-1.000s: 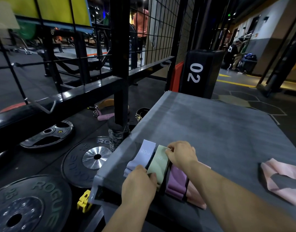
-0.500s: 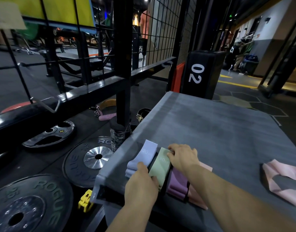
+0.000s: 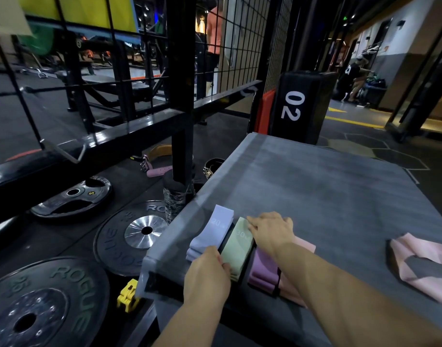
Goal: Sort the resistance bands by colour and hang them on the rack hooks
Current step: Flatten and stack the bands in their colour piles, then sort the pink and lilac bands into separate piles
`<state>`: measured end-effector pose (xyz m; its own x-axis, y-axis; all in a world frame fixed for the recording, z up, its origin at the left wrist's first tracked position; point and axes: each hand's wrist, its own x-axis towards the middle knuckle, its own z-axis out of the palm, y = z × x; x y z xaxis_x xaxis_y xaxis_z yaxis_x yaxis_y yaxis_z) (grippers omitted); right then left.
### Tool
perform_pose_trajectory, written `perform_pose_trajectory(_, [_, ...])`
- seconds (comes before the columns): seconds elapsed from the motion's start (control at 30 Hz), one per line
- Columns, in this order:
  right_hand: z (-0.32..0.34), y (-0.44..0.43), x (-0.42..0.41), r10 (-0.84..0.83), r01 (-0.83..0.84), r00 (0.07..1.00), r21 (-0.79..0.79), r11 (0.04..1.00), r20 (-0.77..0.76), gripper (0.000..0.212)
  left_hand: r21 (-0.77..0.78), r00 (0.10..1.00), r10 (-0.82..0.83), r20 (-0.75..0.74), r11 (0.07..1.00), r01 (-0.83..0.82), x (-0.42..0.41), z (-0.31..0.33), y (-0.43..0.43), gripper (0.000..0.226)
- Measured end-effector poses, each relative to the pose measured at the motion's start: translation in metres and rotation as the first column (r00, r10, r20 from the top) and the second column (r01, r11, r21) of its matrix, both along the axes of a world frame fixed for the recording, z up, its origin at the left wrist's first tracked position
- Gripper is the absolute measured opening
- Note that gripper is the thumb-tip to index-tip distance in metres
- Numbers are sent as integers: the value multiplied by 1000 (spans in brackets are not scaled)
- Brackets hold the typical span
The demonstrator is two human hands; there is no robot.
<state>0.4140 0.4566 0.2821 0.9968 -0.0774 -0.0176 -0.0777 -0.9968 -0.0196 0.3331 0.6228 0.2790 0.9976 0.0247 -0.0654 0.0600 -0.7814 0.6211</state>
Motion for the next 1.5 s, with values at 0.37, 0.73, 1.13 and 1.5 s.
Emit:
perform_pose_trajectory(0.37, [7,0,-4,-41,42,999,87,995,-9,34,-15,999,6,37,1000,-6,-3,4,-2,17])
perform_pose_trajectory(0.73, [26,-14,-22,-84,64,992,194,979,98,41,-172,992,72,102,984,-53,4,28,-18,18])
perform_pose_trajectory(1.13, [2,-170,-172,-434,354,840,277,894,327,19,-102,921,-374,111,917,385,-46,26,-159,24])
perform_pose_trajectory(1.5, [-17,-264,-210,-635,600,768,254,759,84,46,-7,821,-570,-39,821,570,-74,-1,-216,21])
